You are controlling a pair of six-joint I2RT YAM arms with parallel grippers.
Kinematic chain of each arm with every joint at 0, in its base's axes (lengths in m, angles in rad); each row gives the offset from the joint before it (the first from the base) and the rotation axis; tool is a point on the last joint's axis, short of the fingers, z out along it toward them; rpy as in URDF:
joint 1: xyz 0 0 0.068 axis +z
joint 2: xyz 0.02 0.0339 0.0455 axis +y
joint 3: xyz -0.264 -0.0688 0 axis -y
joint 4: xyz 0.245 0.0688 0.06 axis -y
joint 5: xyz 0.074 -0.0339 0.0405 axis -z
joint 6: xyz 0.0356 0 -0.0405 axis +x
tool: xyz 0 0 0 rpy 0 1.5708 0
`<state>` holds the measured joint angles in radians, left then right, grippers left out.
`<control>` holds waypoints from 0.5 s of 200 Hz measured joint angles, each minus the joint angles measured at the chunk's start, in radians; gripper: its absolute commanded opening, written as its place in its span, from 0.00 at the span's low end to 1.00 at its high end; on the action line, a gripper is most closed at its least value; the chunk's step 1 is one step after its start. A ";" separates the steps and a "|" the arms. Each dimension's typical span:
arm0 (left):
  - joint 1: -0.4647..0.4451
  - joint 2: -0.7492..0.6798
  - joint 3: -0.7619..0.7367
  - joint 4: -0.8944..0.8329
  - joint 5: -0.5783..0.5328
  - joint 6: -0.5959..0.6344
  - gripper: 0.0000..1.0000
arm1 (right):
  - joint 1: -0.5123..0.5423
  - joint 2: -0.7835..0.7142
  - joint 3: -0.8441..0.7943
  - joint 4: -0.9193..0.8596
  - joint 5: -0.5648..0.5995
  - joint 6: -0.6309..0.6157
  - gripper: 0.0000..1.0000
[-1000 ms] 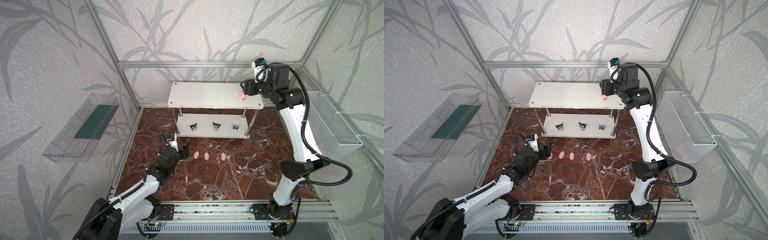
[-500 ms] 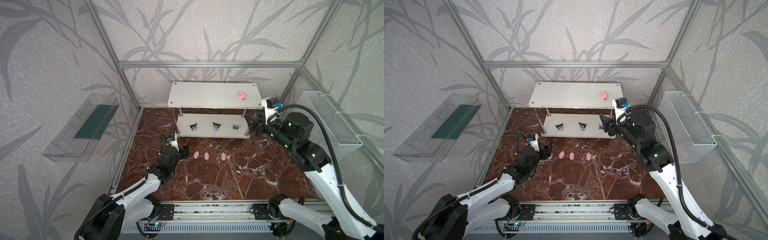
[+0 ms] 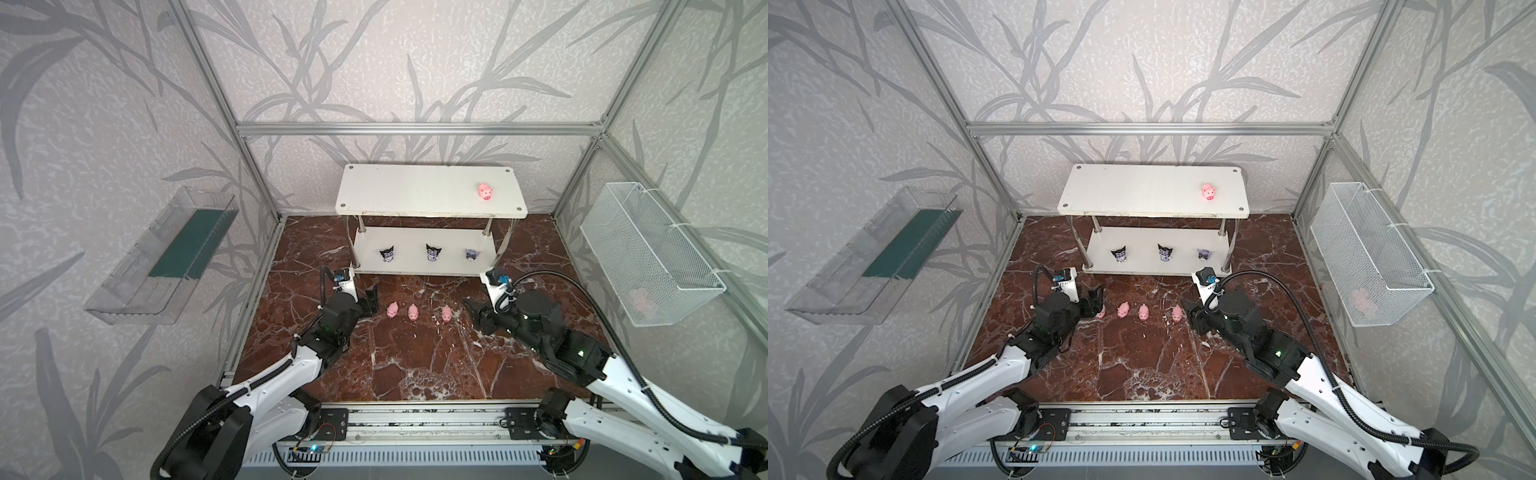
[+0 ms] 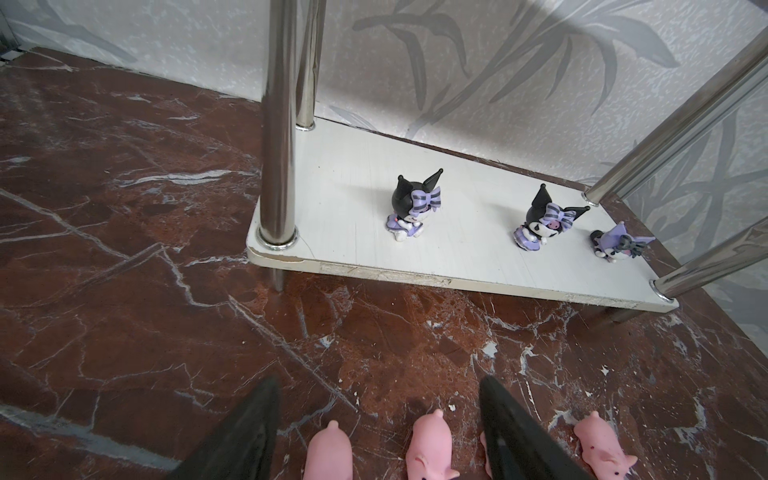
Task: Place and organize the plastic toys onto the shelf
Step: 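Move the right gripper back down over the next pink pig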
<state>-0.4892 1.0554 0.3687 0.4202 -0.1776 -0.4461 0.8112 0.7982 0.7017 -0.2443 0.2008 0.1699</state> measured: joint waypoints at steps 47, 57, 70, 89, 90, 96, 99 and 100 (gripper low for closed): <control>0.000 -0.005 0.000 -0.001 -0.004 0.000 0.74 | 0.001 0.228 -0.131 0.150 -0.028 0.157 0.74; 0.001 -0.005 0.000 -0.001 -0.004 0.000 0.74 | 0.002 0.276 -0.140 0.179 -0.034 0.180 0.77; 0.001 -0.005 0.000 -0.001 -0.004 0.000 0.74 | 0.002 0.333 -0.142 0.219 -0.035 0.204 0.78; 0.001 -0.005 0.000 -0.001 -0.004 0.000 0.74 | 0.002 0.412 -0.142 0.283 -0.033 0.234 0.78; 0.001 -0.005 0.000 -0.001 -0.004 0.000 0.74 | 0.002 0.415 -0.142 0.285 -0.033 0.235 0.78; 0.001 -0.005 0.000 -0.001 -0.004 0.000 0.74 | 0.002 0.442 -0.142 0.303 -0.032 0.245 0.78; 0.001 -0.005 0.000 -0.001 -0.004 0.000 0.74 | 0.002 0.455 -0.142 0.311 -0.032 0.249 0.78; 0.001 -0.005 0.000 -0.001 -0.004 0.000 0.74 | 0.002 0.458 -0.142 0.312 -0.032 0.250 0.78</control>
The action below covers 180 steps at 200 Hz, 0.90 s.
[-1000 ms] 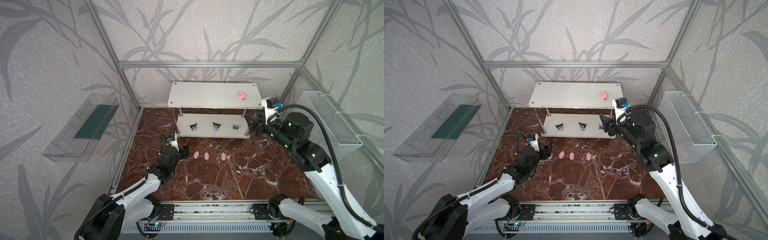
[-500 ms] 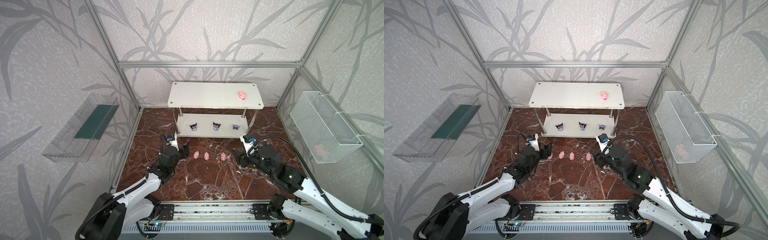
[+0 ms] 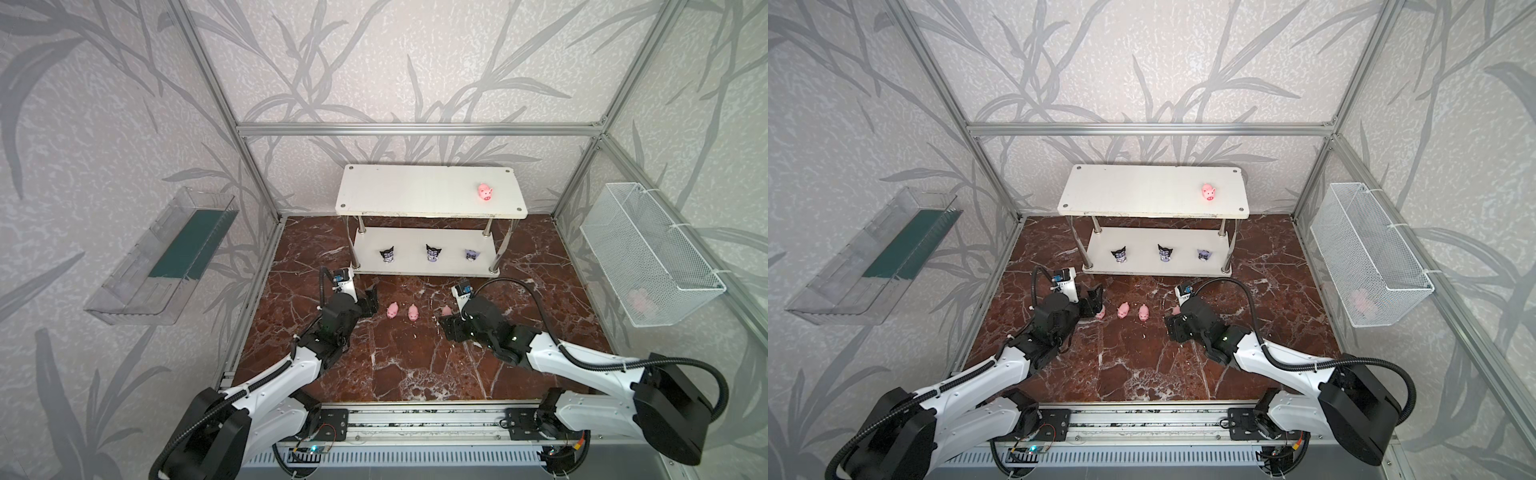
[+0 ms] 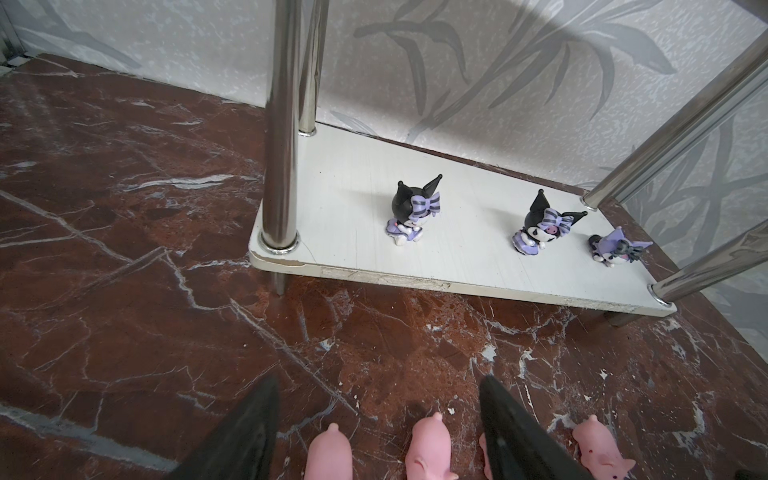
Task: Place and organize the plastic toys onto the shelf
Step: 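Move the right gripper back down over the next pink pig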
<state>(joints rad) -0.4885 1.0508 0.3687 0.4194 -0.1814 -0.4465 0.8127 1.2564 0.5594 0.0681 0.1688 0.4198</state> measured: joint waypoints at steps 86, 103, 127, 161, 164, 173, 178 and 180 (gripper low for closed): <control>0.000 0.010 0.000 0.000 0.000 -0.001 0.74 | 0.000 0.195 0.012 0.094 0.047 0.081 0.74; 0.000 0.016 0.000 0.001 0.000 -0.001 0.74 | -0.006 0.216 0.018 0.105 0.057 0.084 0.73; 0.000 0.023 0.000 0.001 0.000 -0.001 0.74 | -0.024 0.264 0.034 0.118 0.057 0.086 0.71; 0.000 0.025 0.000 0.001 0.000 -0.001 0.74 | -0.049 0.321 0.056 0.139 0.053 0.087 0.68; 0.000 0.025 0.000 0.001 0.000 -0.001 0.74 | -0.050 0.325 0.058 0.140 0.052 0.087 0.68; 0.000 0.025 0.000 0.001 0.000 -0.001 0.74 | -0.053 0.336 0.066 0.143 0.050 0.087 0.67; 0.000 0.025 0.000 0.001 0.000 -0.001 0.74 | -0.054 0.343 0.069 0.145 0.050 0.087 0.66; 0.000 0.025 0.000 0.001 0.000 -0.001 0.74 | -0.054 0.344 0.070 0.146 0.050 0.088 0.66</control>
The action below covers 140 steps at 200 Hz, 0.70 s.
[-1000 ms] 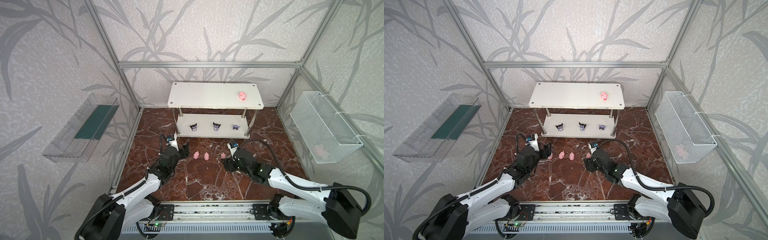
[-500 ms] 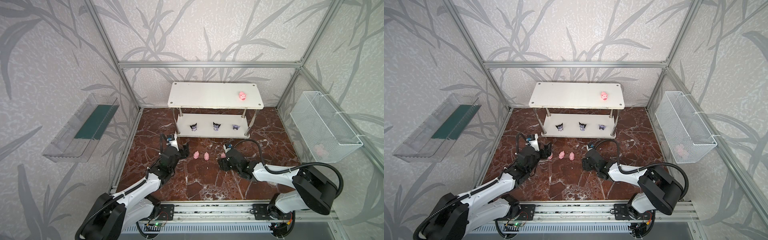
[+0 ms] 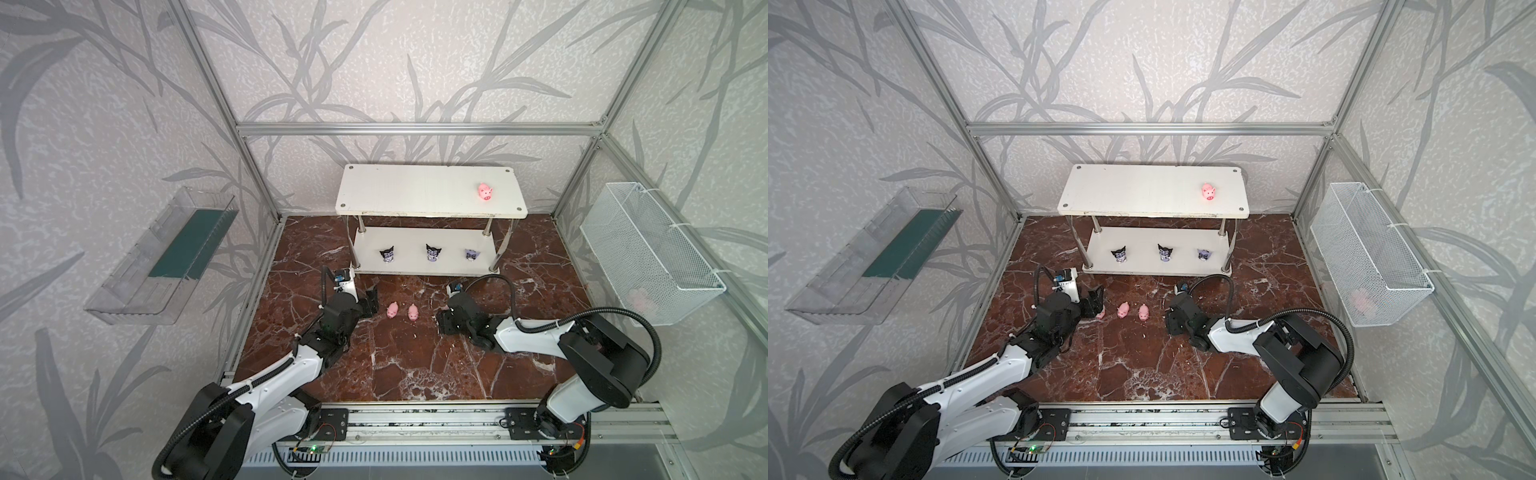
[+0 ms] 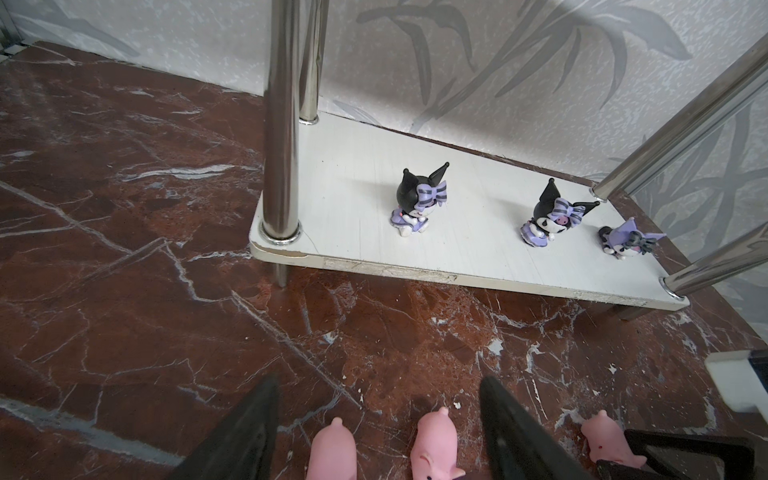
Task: Place and organize the plastic toys onto the shelf
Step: 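Move the right gripper back down over the next pink pig, then close the right gripper on the pink pig and lift it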
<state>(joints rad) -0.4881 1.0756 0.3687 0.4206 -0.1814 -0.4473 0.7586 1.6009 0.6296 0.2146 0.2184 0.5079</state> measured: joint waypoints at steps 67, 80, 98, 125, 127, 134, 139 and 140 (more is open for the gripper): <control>0.000 0.002 0.000 0.001 -0.001 0.000 0.74 | -0.004 0.048 0.025 0.021 -0.008 0.003 0.52; 0.001 0.006 0.000 0.002 -0.001 0.000 0.74 | -0.004 0.048 0.025 0.021 -0.008 0.005 0.48; 0.000 0.010 0.000 0.003 0.000 0.000 0.74 | -0.004 0.050 0.025 0.020 -0.005 0.005 0.45; 0.001 0.011 0.000 0.007 0.000 0.000 0.74 | -0.004 0.050 0.025 0.017 -0.004 0.005 0.41; 0.001 0.011 0.000 0.007 -0.001 0.000 0.74 | -0.005 0.050 0.025 0.016 -0.003 0.005 0.41; 0.002 0.011 0.000 0.006 -0.001 0.000 0.74 | -0.005 0.050 0.026 0.013 -0.001 0.005 0.41; 0.003 0.011 0.000 0.007 0.000 0.000 0.74 | -0.004 0.049 0.026 0.011 0.000 0.005 0.41; 0.003 0.011 -0.001 0.007 -0.001 0.000 0.74 | -0.004 0.049 0.026 0.011 0.001 0.005 0.41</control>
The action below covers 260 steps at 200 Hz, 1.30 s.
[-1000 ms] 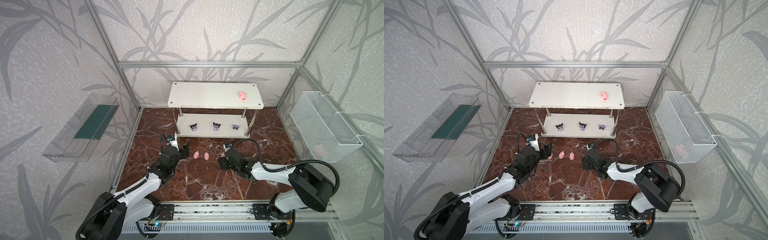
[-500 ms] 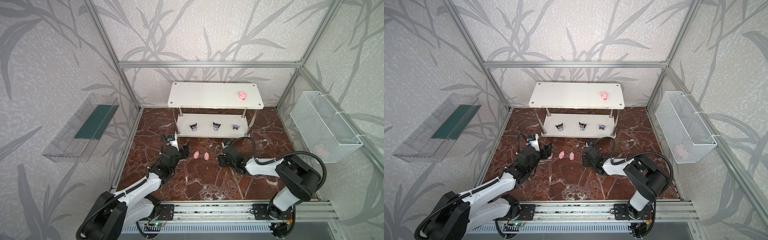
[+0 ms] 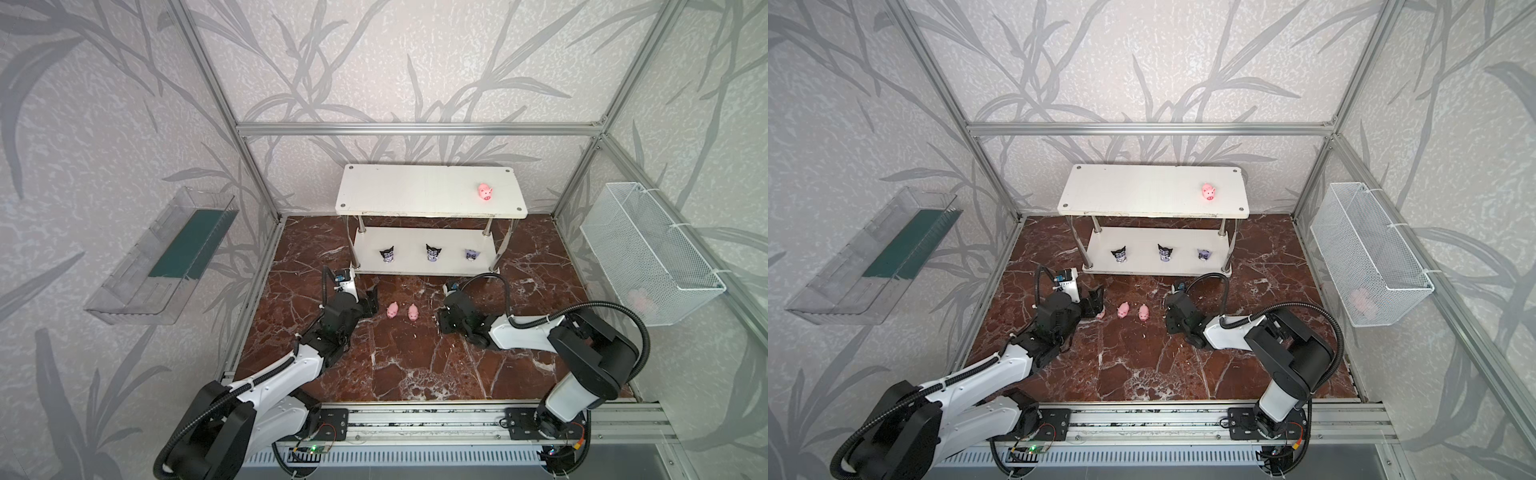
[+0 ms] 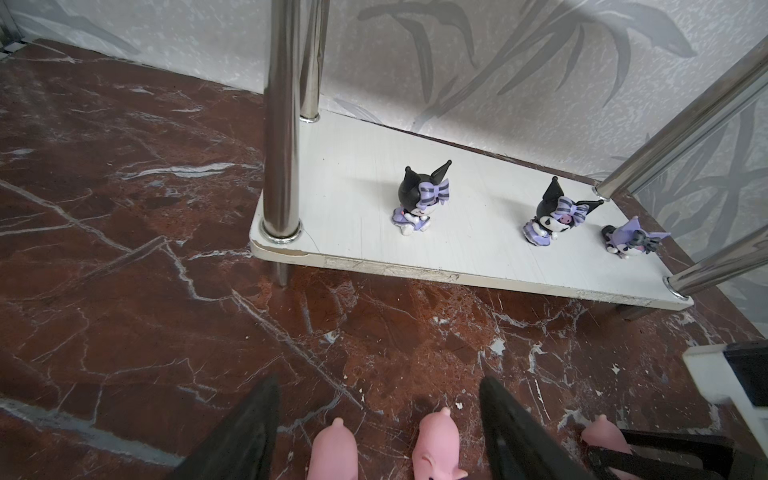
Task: Place and organize the plastic toys onto the shelf
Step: 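Close the right gripper on the pink pig and lift it, then carry the pig with the right gripper up over the top shelf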
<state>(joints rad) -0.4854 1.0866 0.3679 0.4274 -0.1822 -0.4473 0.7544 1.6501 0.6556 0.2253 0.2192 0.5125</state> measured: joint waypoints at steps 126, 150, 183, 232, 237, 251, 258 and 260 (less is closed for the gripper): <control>0.011 -0.006 -0.029 0.016 -0.001 0.000 0.74 | 0.000 -0.412 0.119 -0.375 0.053 -0.093 0.37; 0.014 -0.006 -0.032 0.018 0.000 -0.002 0.74 | 0.000 -0.478 0.173 -0.426 0.052 -0.113 0.37; 0.014 -0.006 -0.032 0.031 0.001 -0.006 0.74 | -0.004 -0.494 0.178 -0.457 0.040 -0.118 0.36; 0.015 -0.013 -0.032 0.029 0.001 -0.009 0.74 | -0.018 -0.442 0.120 -0.439 -0.033 -0.078 0.36; 0.015 -0.015 -0.032 0.029 0.001 -0.009 0.74 | -0.018 -0.438 0.117 -0.439 -0.040 -0.074 0.36; 0.015 -0.019 -0.032 0.029 0.001 -0.009 0.74 | -0.018 -0.436 0.116 -0.438 -0.054 -0.069 0.35; 0.015 -0.020 -0.032 0.029 0.001 -0.009 0.74 | -0.018 -0.439 0.117 -0.438 -0.057 -0.069 0.35; 0.015 -0.020 -0.032 0.029 0.001 -0.009 0.74 | -0.018 -0.439 0.117 -0.438 -0.058 -0.069 0.35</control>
<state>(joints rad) -0.4702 1.0668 0.3363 0.4564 -0.1814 -0.4561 0.7364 1.2110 0.7731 -0.2127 0.1616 0.4438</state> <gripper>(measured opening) 0.739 0.355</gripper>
